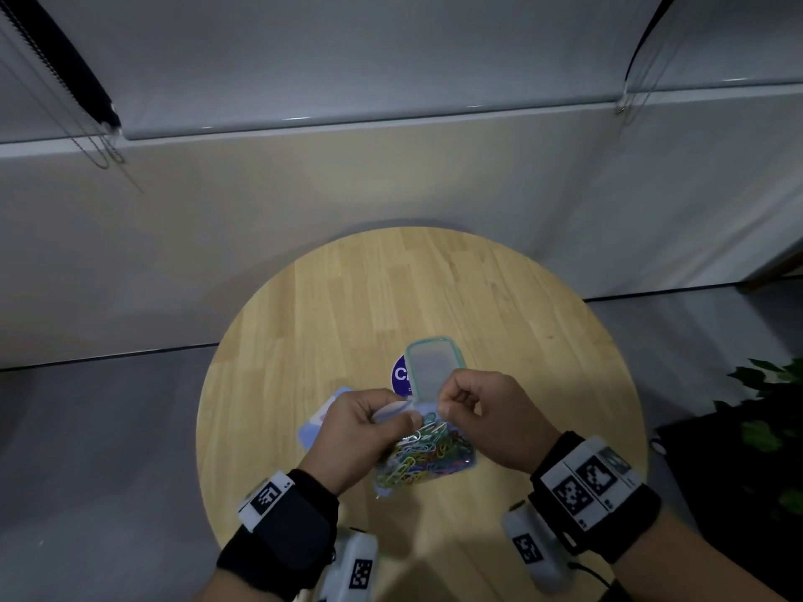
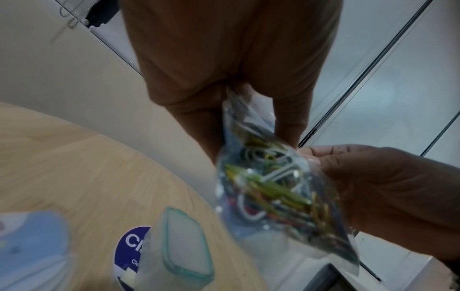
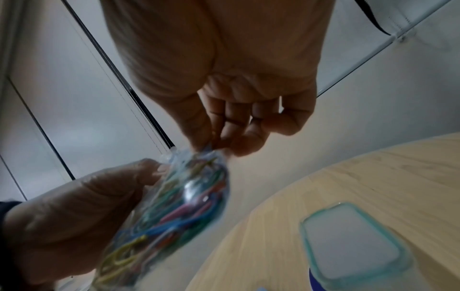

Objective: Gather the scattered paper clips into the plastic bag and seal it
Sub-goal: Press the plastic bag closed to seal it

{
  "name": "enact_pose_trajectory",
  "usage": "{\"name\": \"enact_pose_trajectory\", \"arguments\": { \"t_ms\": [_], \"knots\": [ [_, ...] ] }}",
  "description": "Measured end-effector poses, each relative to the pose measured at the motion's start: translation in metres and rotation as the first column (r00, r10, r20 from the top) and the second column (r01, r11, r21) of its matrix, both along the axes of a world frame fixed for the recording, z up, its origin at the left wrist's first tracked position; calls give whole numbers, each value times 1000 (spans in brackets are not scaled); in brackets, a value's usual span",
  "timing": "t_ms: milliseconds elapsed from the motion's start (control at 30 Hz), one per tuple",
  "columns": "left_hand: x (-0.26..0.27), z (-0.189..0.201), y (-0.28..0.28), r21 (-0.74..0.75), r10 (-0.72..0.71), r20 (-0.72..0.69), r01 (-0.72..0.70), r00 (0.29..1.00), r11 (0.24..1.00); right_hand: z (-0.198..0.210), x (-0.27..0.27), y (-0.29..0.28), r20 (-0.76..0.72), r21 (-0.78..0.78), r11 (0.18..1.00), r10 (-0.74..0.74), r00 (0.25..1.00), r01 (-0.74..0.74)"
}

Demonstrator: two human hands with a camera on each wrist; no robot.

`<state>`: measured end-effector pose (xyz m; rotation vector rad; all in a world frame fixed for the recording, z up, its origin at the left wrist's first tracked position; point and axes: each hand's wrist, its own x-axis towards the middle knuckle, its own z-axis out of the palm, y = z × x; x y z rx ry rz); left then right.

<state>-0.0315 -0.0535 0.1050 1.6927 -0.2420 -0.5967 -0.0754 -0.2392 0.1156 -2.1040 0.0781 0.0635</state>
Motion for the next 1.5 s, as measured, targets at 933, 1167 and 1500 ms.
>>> {"name": "enact_pose_trajectory", "arguments": {
  "t_ms": [933, 1167, 1500],
  "knots": [
    [-7, -4, -2, -36, -13, -72, 10, 997, 999, 3, -10, -10, -210, 294, 954, 0, 978, 63],
    [-11, -6, -5, 6, -52, -49, 52, 997, 999, -3, -11, -2, -161, 263, 964, 21, 987, 22],
    [-14, -7, -6, 140, -134, 74, 123, 988, 982, -5, -13, 4, -89, 171, 985, 9, 996, 6]
  ]
}}
